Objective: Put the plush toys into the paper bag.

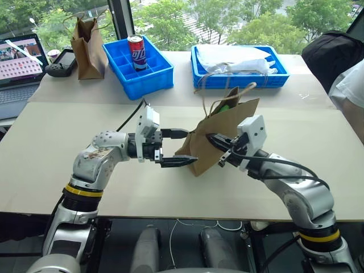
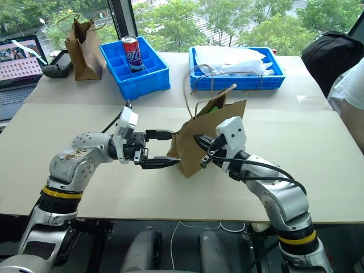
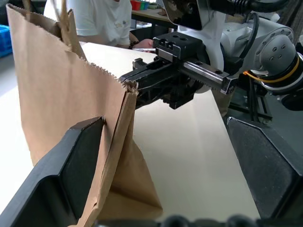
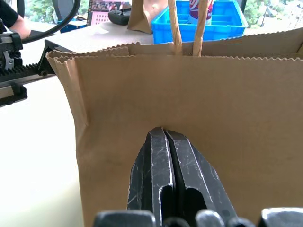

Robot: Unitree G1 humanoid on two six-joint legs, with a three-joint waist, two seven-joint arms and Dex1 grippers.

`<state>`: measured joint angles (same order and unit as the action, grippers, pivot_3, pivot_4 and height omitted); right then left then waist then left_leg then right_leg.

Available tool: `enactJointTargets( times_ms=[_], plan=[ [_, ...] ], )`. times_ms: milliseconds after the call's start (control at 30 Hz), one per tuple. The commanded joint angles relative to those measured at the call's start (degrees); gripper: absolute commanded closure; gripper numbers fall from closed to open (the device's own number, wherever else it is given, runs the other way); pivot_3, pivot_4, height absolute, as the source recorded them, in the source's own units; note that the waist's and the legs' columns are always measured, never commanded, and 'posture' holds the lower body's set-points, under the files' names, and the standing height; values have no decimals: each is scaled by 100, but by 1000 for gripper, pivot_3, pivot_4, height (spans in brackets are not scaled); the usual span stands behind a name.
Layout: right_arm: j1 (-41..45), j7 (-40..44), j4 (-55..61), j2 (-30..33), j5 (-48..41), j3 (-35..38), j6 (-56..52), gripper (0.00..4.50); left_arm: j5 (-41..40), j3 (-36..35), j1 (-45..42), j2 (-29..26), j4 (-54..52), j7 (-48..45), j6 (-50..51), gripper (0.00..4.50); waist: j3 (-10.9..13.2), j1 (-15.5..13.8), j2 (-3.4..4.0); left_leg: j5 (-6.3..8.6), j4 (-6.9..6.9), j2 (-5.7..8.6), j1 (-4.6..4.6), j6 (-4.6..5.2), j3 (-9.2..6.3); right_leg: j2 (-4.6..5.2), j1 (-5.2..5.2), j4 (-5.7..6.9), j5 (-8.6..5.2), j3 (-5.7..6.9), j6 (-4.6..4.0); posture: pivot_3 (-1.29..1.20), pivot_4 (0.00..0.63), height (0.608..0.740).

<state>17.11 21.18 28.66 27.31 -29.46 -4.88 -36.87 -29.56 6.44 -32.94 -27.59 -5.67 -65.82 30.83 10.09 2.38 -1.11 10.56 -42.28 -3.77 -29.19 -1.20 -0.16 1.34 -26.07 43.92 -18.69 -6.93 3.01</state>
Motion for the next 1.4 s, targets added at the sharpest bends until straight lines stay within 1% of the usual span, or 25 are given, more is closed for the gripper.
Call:
enactJointTargets(
  times_ms=[33, 67, 100, 200, 267, 433, 467, 533, 567, 600, 667, 767, 867, 900, 967, 1067, 1133, 1233, 1333, 1400],
  plan=[
    [38, -13, 14, -179, 177, -11, 216, 4431, 438, 155, -220, 135, 250, 434, -258, 0, 0, 0, 0, 0, 0, 0, 0, 0, 0, 0, 0, 0, 0, 0, 0, 0, 150, 665],
    [34, -3, 2, -214, 221, -10, 220, 4500, 534, 169, -255, 171, 333, 537, -315, 532, 0, 0, 0, 0, 0, 0, 0, 0, 0, -1, 0, 0, 0, 1, 0, 0, 150, 665],
    [26, -2, -8, -247, 257, -7, 221, 4500, 567, 156, -297, 223, 437, 640, -276, 671, 0, 1, 0, 0, 0, 0, 0, 0, 0, -1, -1, 0, 0, 0, 0, 0, 150, 665],
    [20, 22, -39, -310, 338, 8, 222, 4500, 649, 145, -389, 342, 647, 823, -236, 1840, 0, 2, 0, 0, 0, 0, -1, 0, 0, 0, -1, 0, 0, 0, -1, 0, 150, 665],
    [1, 32, -26, -345, 369, 20, 206, 4500, 660, 123, -415, 419, 703, 956, -176, 2497, 0, 5, 0, 0, 2, 0, -1, 0, 0, 0, -2, 0, 0, 0, -1, 0, 150, 665],
    [-101, 30, 73, -375, 408, 53, 127, 4500, 483, 23, -410, 615, 634, 1102, 44, 4346, 0, 4, 0, 0, 2, 1, -1, 0, 0, 0, -1, 0, 0, 0, -1, 0, 150, 665],
    [-115, 26, 85, -376, 406, 64, 110, 4500, 449, 6, -417, 635, 619, 1102, 90, 4484, 0, 4, 0, 0, 1, 1, -2, 0, 0, 0, -1, 0, 0, 0, -1, 0, 150, 665],
    [-151, 27, 138, -349, 383, 101, 59, 4500, 435, -8, -448, 618, 627, 1064, 114, 4484, 0, 6, 0, 0, 1, 1, -2, 0, 0, 0, -2, 0, 0, 0, -1, 0, 150, 665],
    [-222, 69, 284, -262, 246, 234, -61, 4500, 469, -17, -501, 560, 701, 1020, 62, 4484, 0, 6, 0, 0, 1, 1, -2, 0, 0, 0, -2, 0, 0, 0, -1, 0, 150, 665],
    [-319, 140, 461, -144, 42, 411, -229, 4500, 507, -29, -561, 492, 792, 965, -8, 4484, 0, 4, 0, 0, 1, 1, -2, 0, 0, 0, -2, 1, 0, 0, -1, 0, 150, 665],
    [-650, 465, 925, 283, -571, 839, -718, 4500, 531, -92, -715, 361, 1010, 787, -170, 4484, 0, -18, 0, 0, 2, 1, -3, 0, -1, 0, -2, 1, 0, 1, -1, 0, 150, 665],
    [-1347, 878, 1483, 990, -1745, 1796, -1396, 4500, 538, -100, -946, 107, 1356, 211, -598, 4484, 0, -40, -3, 1, 3, 4, -7, 1, -2, 3, 0, -6, -1, 2, 1, 0, 150, 665],
    [-2076, 1302, 1630, 1757, -2360, 2770, -1826, 4500, 563, -32, -1162, -121, 1746, -553, -1092, 4484, 0, -37, -4, 1, 7, 5, -4, 1, -1, 3, 2, -8, -1, 1, 0, 0, 150, 665],
    [-2343, 1485, 1599, 2004, -2389, 3088, -1899, 4500, 534, -34, -1232, -167, 1893, -845, -1251, 4484, 0, -37, -4, 1, 6, 4, -5, 1, -2, 2, 2, -8, -1, 4, 0, 0, 150, 665],
    [-2674, 1709, 1463, 2292, -2403, 3536, -1932, 4500, 525, -21, -1349, -228, 2172, -1293, -1503, 4484, 0, -27, -4, 1, 4, 3, 0, 1, -1, 2, 6, -8, -3, 2, 4, 0, 150, 665],
    [-3116, 2043, 1133, 2640, -2071, 4073, -1769, 4500, 488, 45, -1401, -365, 2398, -2092, -1787, 4484, -3, 14, -8, 0, 4, 0, 3, 1, -1, 0, 8, -10, -9, 2, 14, 0, 150, 665],
    [-3237, 2143, 1024, 2720, -1966, 4201, -1678, 4500, 426, 30, -1389, -368, 2423, -2316, -1764, 4484, -2, 20, -9, 0, 6, 1, 5, 1, 0, 0, 8, -10, -16, 1, 26, 0, 150, 665],
    [-3279, 2218, 960, 2739, -1893, 4233, -1604, 4500, 808, 241, -1204, -481, 2464, -2597, -2294, 4484, -2, 19, -9, 0, 7, 0, 5, 2, -1, 0, 8, -10, -20, 1, 32, 0, 150, 665],
    [-3219, 2212, 950, 2711, -1879, 4164, -1583, 4500, 959, 267, -1143, -492, 2563, -2537, -2421, 4484, -2, 14, -9, 0, 6, 1, 5, 2, 0, 1, 9, -11, -20, -1, 32, 0, 150, 665],
    [-3167, 2199, 945, 2705, -1882, 4097, -1579, 4500, 1165, 364, -985, -627, 2465, -2438, -2342, 4484, -1, 8, -10, 0, 5, 1, 3, 2, -1, 0, 9, -11, -20, 1, 33, 0, 150, 665]
  ],
)
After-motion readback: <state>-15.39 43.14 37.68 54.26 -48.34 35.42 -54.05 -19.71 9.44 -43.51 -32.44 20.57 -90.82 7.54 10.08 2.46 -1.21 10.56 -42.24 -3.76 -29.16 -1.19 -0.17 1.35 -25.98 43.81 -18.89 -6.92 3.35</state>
